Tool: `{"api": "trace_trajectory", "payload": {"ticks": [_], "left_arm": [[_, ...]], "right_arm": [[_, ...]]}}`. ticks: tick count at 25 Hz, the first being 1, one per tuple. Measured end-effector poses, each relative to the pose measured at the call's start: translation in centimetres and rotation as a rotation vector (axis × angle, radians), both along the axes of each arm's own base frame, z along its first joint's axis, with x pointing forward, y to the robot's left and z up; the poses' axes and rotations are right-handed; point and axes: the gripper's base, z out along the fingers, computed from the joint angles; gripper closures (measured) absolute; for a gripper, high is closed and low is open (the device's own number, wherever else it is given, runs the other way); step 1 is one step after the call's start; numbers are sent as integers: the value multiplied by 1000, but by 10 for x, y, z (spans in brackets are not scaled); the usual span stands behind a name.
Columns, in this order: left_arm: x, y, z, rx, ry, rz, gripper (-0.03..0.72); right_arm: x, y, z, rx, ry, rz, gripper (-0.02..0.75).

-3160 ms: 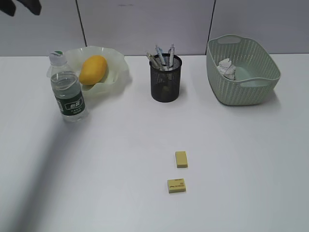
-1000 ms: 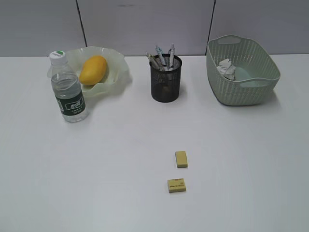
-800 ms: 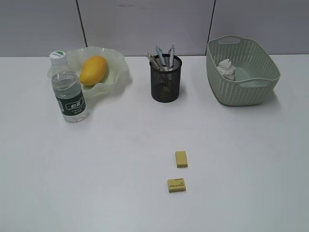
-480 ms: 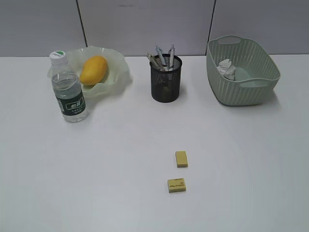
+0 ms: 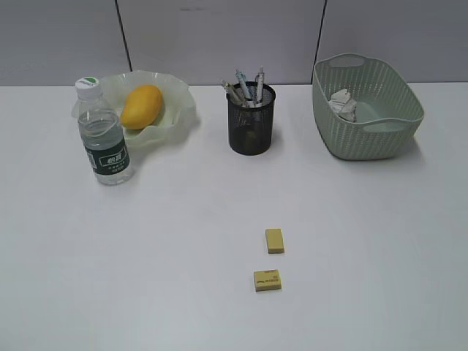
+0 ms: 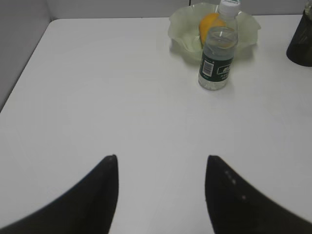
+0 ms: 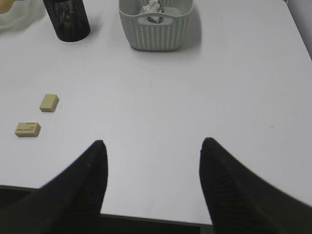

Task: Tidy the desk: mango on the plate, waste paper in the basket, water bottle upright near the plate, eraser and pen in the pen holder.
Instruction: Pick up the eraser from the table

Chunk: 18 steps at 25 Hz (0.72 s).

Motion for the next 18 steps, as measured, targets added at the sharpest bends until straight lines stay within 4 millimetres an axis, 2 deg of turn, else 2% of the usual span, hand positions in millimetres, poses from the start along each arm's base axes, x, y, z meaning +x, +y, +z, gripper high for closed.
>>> {"api": "trace_trajectory", "payload": {"ticks": [18], "left_arm": [[0, 0, 0, 1, -1, 3, 250]], "right_arm": [[0, 1, 0, 9, 1, 6, 260]]}}
